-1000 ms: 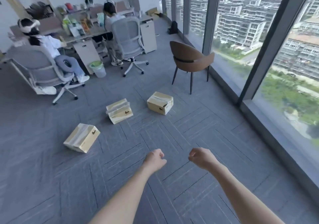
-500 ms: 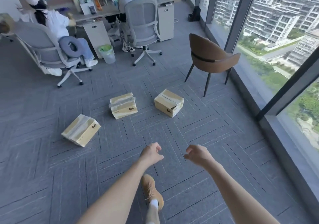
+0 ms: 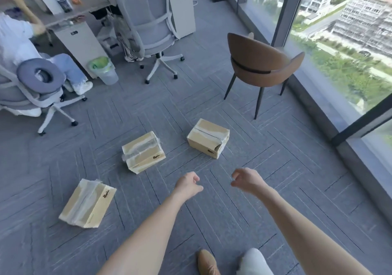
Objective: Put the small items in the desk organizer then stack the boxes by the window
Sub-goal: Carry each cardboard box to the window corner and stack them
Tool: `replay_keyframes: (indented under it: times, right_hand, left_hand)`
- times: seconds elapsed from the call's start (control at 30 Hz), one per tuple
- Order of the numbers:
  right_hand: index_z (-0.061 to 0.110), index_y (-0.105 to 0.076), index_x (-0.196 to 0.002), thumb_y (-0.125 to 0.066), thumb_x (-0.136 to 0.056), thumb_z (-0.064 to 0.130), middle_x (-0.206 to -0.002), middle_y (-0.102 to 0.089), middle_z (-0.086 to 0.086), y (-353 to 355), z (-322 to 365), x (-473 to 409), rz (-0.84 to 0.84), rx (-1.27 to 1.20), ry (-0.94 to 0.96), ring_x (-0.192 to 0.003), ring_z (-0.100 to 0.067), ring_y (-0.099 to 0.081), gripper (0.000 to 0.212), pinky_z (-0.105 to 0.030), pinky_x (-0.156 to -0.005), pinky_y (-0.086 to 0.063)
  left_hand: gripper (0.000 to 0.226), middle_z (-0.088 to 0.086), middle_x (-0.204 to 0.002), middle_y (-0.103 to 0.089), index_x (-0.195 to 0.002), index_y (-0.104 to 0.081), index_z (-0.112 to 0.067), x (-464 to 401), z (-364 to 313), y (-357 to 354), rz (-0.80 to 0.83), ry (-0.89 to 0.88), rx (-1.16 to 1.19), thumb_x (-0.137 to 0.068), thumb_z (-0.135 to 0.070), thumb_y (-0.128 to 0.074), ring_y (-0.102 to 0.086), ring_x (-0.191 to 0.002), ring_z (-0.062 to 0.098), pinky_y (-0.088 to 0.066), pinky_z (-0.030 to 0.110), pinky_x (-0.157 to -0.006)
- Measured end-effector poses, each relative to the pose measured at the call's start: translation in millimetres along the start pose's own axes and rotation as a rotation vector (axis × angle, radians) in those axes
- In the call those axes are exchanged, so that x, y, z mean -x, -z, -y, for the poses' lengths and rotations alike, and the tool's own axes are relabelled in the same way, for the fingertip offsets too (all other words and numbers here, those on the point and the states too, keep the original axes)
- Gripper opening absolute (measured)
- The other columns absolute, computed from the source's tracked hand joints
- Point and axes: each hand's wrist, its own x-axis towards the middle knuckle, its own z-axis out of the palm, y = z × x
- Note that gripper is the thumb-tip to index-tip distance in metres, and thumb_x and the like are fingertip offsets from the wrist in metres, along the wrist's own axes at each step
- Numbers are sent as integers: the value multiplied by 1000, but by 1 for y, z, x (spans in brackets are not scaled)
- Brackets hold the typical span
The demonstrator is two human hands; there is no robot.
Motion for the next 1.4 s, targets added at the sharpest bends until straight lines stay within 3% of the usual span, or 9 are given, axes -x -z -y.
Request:
replay_keyframes:
  times: [0.4, 0.5, 0.63, 0.8, 0.93, 1.03, 1.17, 1.3, 1.4]
  right_hand:
    - [18, -69, -119, -67, -86, 25, -118, -71, -2, 103, 47, -215, -26, -226, -119, -110, -20, -65, 34, -33, -94, -52]
    - [17, -69, -118, -65, -88, 23, -115, -71, -1, 121, 57, -251, -30, -267, -159, -109, -20, -64, 31, -31, -92, -52]
    - [16, -71, -110, -64, -90, 31, -111, -72, 0, 124, 66, -293, -15, -304, -232, -103, -18, -67, 26, -34, -89, -55]
    - [14, -71, -110, -64, -90, 28, -113, -72, -2, 113, 71, -337, -17, -347, -372, -105, -20, -66, 25, -28, -88, -49]
    - [17, -71, -109, -65, -90, 27, -111, -72, 4, 80, 81, -380, -172, -470, -548, -102, -16, -67, 23, -25, -90, -46]
    - [17, -70, -110, -64, -92, 26, -99, -69, 7, 47, 83, -422, -240, -598, -613, -94, -17, -66, 22, -27, -86, -49]
    - [19, -68, -108, -64, -91, 26, -98, -72, 1, -11, 70, -477, -175, -677, -642, -81, -19, -65, 18, -27, -71, -51]
    - [21, -69, -107, -66, -88, 28, -101, -75, -3, -74, 24, -540, -141, -720, -681, -90, -25, -70, 20, -43, -89, -56]
    - [17, -68, -113, -64, -89, 27, -103, -73, -4, -116, -14, -585, -125, -715, -707, -86, -24, -69, 26, -39, -86, -56]
  left_hand:
    - [38, 3, -122, -61, -121, -59, -15, -204, -100, 120, 61, 7, -67, -87, -26, -70, -60, -111, 20, -51, 33, -94]
    - [35, 2, -120, -61, -121, -59, -15, -248, -114, 146, 94, 13, -72, -88, -25, -68, -60, -110, 20, -49, 30, -89]
    - [29, 0, -118, -65, -115, -62, -16, -310, -118, 168, 184, -11, -166, -88, -26, -68, -59, -101, 15, -44, 26, -82]
    - [25, -4, -113, -65, -109, -63, -20, -390, -115, 180, 312, -78, -261, -86, -28, -70, -60, -103, 16, -49, 30, -89]
    - [23, -5, -115, -64, -106, -62, -24, -473, -100, 184, 430, -123, -390, -85, -29, -69, -59, -99, 15, -50, 32, -92]
    - [26, -1, -119, -62, -110, -62, -20, -537, -85, 178, 444, -123, -378, -86, -26, -69, -56, -99, 16, -48, 29, -87]
    - [34, 2, -111, -62, -115, -62, -13, -608, -55, 157, 400, -78, -299, -85, -24, -72, -57, -98, 17, -44, 25, -80]
    - [35, 3, -112, -63, -114, -63, -14, -680, -10, 112, 377, -27, -300, -83, -24, -74, -57, -96, 16, -41, 24, -78]
    - [34, 3, -116, -64, -114, -63, -15, -727, 25, 69, 374, -7, -336, -83, -25, -74, -56, -96, 15, -40, 25, -79]
